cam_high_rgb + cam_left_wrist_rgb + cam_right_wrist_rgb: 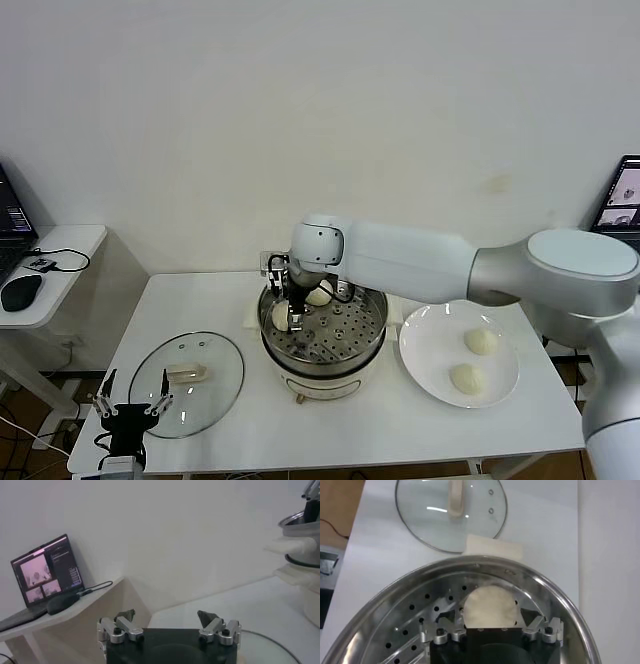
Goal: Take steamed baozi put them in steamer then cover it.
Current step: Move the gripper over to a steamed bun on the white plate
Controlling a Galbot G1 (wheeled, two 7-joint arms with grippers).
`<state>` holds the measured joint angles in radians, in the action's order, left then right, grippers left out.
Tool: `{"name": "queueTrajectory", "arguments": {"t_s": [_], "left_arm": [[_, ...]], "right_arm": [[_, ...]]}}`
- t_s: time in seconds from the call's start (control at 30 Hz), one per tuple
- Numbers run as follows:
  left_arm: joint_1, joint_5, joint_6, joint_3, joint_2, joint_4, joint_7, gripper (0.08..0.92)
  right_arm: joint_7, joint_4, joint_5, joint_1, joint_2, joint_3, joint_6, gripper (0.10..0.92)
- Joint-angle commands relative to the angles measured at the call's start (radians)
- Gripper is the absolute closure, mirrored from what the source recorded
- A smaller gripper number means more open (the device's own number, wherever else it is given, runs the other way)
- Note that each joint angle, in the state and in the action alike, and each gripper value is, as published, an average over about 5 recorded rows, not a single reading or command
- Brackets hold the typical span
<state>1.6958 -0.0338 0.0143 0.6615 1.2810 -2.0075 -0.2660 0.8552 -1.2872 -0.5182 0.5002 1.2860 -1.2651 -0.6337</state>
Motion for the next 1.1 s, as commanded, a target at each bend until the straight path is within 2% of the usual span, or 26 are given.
{"name": "queueTrajectory", "arguments": {"t_s": [0.03, 0.23, 0.5, 0.7, 0.87, 1.1], "left_arm": [[0.002, 0.000, 0.001, 0.001, -0.002, -0.009, 0.001, 0.177], [0.010, -0.004, 0.007, -0.008, -0.001, -0.030, 0.004, 0.177], [0.014, -0.016, 0.012, -0.024, -0.001, -0.042, 0.008, 0.177], [0.022, -0.020, 0.011, -0.029, 0.001, -0.037, 0.007, 0.177], [0.026, -0.023, 0.011, -0.029, 0.004, -0.035, 0.007, 0.177], [0.029, -0.029, 0.012, -0.028, 0.007, -0.036, 0.007, 0.177]], "right_arm": [[0.142, -0.203, 0.057, 0.187, -0.255, -0.035, 0.083, 0.203], [0.222, -0.353, 0.142, 0.250, -0.520, -0.063, 0.184, 0.203], [0.275, -0.458, 0.321, 0.170, -0.830, -0.062, 0.296, 0.203], [0.267, -0.483, 0.430, -0.009, -0.949, 0.017, 0.347, 0.202], [0.248, -0.478, 0.515, -0.281, -1.021, 0.225, 0.360, 0.203], [0.214, -0.440, 0.595, -0.578, -1.016, 0.436, 0.365, 0.203]]}}
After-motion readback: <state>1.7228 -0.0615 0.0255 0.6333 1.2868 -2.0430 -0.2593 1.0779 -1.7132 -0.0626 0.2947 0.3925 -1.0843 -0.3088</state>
